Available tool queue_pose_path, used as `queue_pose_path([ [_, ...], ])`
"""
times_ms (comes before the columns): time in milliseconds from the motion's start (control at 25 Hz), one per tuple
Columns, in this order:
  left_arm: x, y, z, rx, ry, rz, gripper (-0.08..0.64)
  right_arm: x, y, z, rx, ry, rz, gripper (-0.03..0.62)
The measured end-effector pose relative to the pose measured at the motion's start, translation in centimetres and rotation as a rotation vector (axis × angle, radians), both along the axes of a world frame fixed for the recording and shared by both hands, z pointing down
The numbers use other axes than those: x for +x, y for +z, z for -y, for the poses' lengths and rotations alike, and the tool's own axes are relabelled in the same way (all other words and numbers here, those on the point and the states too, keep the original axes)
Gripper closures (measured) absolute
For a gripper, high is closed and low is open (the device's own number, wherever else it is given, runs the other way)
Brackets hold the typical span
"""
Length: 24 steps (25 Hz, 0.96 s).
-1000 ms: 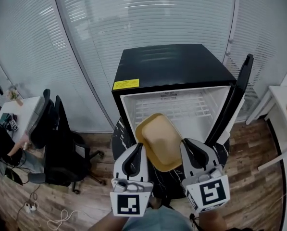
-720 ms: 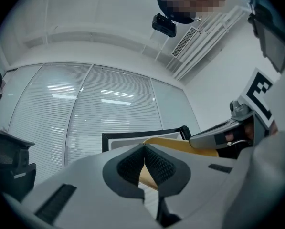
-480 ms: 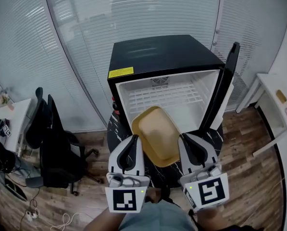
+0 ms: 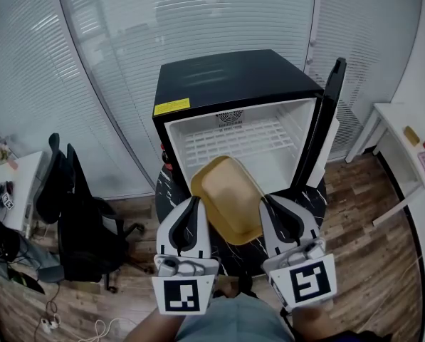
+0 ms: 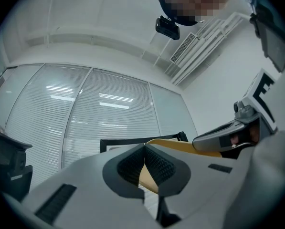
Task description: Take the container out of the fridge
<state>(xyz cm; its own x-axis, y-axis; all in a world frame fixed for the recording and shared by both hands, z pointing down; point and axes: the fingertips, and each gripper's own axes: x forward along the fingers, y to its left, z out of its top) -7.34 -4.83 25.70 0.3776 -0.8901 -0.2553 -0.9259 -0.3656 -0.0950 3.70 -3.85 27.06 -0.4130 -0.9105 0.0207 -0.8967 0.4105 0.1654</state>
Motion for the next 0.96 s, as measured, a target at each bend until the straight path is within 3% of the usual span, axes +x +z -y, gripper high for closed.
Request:
queue_pose_path([
  [560,-0.2,0.1,0.7,-0.005,-0.002,0.001,0.546,-0.3,-1.1,0.6,0.046,-0.004,0.018,0.565],
  [960,-0.4,0.2,1.5,-0.004,-0.001,-0.010,0.546,-0.7,-0.3,1.0,0.006,-0.018,0.000,0.565],
])
